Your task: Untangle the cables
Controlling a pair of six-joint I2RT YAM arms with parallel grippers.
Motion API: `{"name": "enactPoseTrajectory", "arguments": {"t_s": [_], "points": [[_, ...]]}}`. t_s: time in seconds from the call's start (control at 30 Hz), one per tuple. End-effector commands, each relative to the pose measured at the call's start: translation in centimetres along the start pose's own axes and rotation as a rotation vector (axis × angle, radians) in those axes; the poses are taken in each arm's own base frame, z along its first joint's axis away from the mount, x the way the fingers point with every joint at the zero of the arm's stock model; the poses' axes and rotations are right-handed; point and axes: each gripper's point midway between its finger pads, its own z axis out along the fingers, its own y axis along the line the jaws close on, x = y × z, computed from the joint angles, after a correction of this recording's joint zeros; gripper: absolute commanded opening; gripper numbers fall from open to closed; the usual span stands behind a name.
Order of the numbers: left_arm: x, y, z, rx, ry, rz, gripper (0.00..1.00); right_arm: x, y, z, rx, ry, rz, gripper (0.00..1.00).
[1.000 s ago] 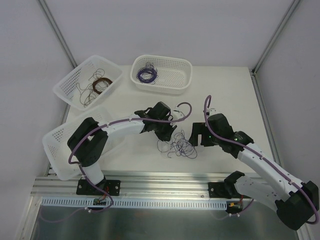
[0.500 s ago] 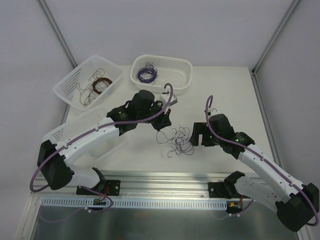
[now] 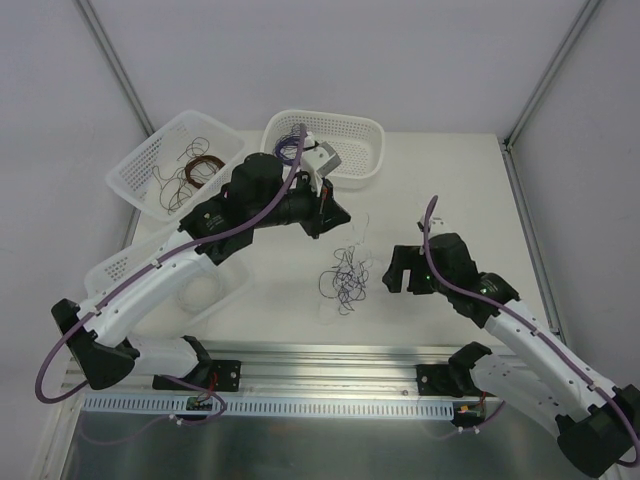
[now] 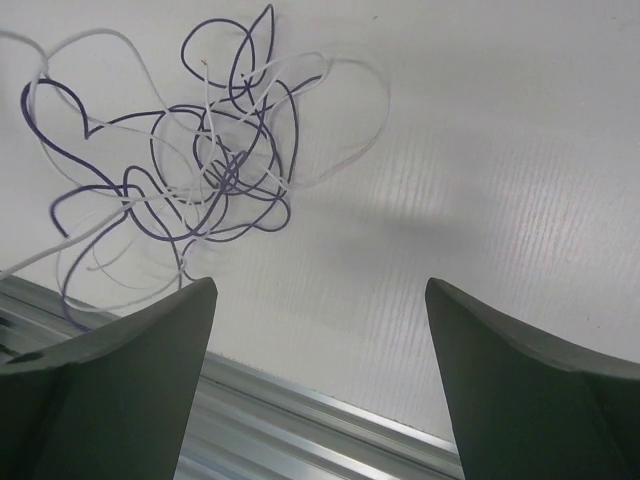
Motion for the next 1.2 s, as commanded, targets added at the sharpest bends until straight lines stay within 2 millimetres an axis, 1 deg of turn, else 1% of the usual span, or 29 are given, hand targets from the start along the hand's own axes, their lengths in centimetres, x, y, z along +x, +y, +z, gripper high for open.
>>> {"name": "enactPoseTrajectory", "arguments": {"t_s": [0.0, 0.07, 0.13, 0.2, 0.23, 0.27, 0.3, 0.33, 0.37, 0.4, 0.43, 0.47, 0.5, 0.53, 0.57, 0.6, 0.63, 0.7, 0.73, 0.83, 0.87, 0.9, 0.93, 0.97, 1.07, 1.1, 1.17], "points": [[-2.1, -0.9, -1.1, -0.002, -0.050, -0.038, 0.00, -1.3, 1.2, -0.3, -0.063, -0.060, 0.018, 0.90], [-2.2, -0.9, -1.2, -0.009, -0.053, -0.056, 0.00, -1.8, 1.5, -0.4, -0.075, -0.075, 0.017, 0.90], [-2.5, -0.5, -1.5, -0.038, -0.067, -0.062, 0.00, -1.7, 2.2, -0.6, -0.115, -0.068, 0.010, 0.90], [-2.8, 0.3, -2.0, -0.097, -0.086, -0.060, 0.00, -1.9, 2.5, -0.8, -0.131, -0.076, 0.006, 0.90], [-2.8, 1.9, -2.3, -0.182, -0.098, -0.051, 0.00, -2.1, 2.8, -1.0, -0.146, -0.085, 0.003, 0.90], [-2.9, 2.7, -2.7, -0.235, -0.100, -0.040, 0.00, -2.3, 2.9, -1.1, -0.156, -0.091, 0.001, 0.90], [-2.5, 3.8, -3.2, -0.295, -0.079, -0.025, 0.00, -2.7, 3.2, -1.5, -0.167, -0.106, -0.003, 0.90], [-3.6, 5.0, -4.2, -0.384, -0.109, -0.015, 0.00, -2.9, 3.6, -1.7, -0.185, -0.109, -0.006, 0.90], [-4.0, 5.3, -4.5, -0.401, -0.116, 0.000, 0.00, -3.1, 3.8, -1.9, -0.198, -0.113, -0.016, 0.90], [-4.9, 5.0, -5.0, -0.400, -0.138, 0.007, 0.00, -3.3, 4.6, -2.4, -0.242, -0.120, -0.024, 0.89], [-5.1, 4.8, -5.0, -0.389, -0.142, 0.009, 0.00, -3.9, 5.3, -2.7, -0.277, -0.142, -0.029, 0.90], [-5.3, 4.1, -4.8, -0.351, -0.142, 0.006, 0.00, -4.1, 5.9, -2.9, -0.310, -0.153, -0.032, 0.90], [-5.3, 3.8, -4.4, -0.330, -0.136, 0.002, 0.00, -4.1, 6.7, -3.1, -0.353, -0.153, -0.035, 0.89], [-5.3, 3.5, -4.2, -0.313, -0.134, -0.007, 0.00, -4.8, 7.3, -3.3, -0.384, -0.177, -0.036, 0.89], [-5.0, 3.0, -3.8, -0.280, -0.121, -0.022, 0.00, -5.1, 7.9, -3.3, -0.408, -0.179, -0.035, 0.89], [-4.6, 2.9, -3.4, -0.270, -0.110, -0.033, 0.00, -5.2, 8.7, -3.5, -0.450, -0.175, -0.041, 0.89], [-4.3, 2.7, -3.2, -0.259, -0.102, -0.040, 0.00, -5.8, 9.3, -3.3, -0.475, -0.184, -0.041, 0.90], [-4.1, 2.4, -3.0, -0.239, -0.097, -0.068, 0.00, -6.3, 10.4, -3.4, -0.522, -0.193, -0.042, 0.89], [-3.9, 2.3, -2.8, -0.233, -0.090, -0.073, 0.00, -7.1, 11.0, -3.3, -0.540, -0.216, -0.047, 0.90], [-3.6, 2.1, -2.7, -0.220, -0.082, -0.095, 0.00, -8.3, 12.0, -3.1, -0.568, -0.247, -0.064, 0.89], [-3.5, 2.0, -2.7, -0.217, -0.083, -0.100, 0.00, -8.5, 12.2, -2.4, -0.564, -0.233, -0.063, 0.89], [-3.6, 1.9, -2.8, -0.215, -0.084, -0.102, 0.00, -8.2, 12.5, -2.0, -0.569, -0.215, -0.067, 0.88], [-3.6, 1.9, -2.8, -0.213, -0.086, -0.103, 0.00, -9.0, 13.1, -2.1, -0.591, -0.244, -0.070, 0.88], [-3.7, 1.9, -2.9, -0.214, -0.087, -0.103, 0.00, -8.8, 13.3, -1.3, -0.589, -0.226, -0.069, 0.87], [-3.7, 1.9, -3.0, -0.218, -0.090, -0.101, 0.00, -9.2, 14.2, -0.8, -0.618, -0.232, -0.066, 0.79], [-3.6, 1.9, -3.0, -0.217, -0.089, -0.100, 0.00, -9.0, 14.4, -0.4, -0.619, -0.219, -0.063, 0.72], [-3.6, 2.3, -3.2, -0.239, -0.094, -0.097, 0.00, -9.1, 14.5, 0.0, -0.618, -0.220, -0.056, 0.59]]}}
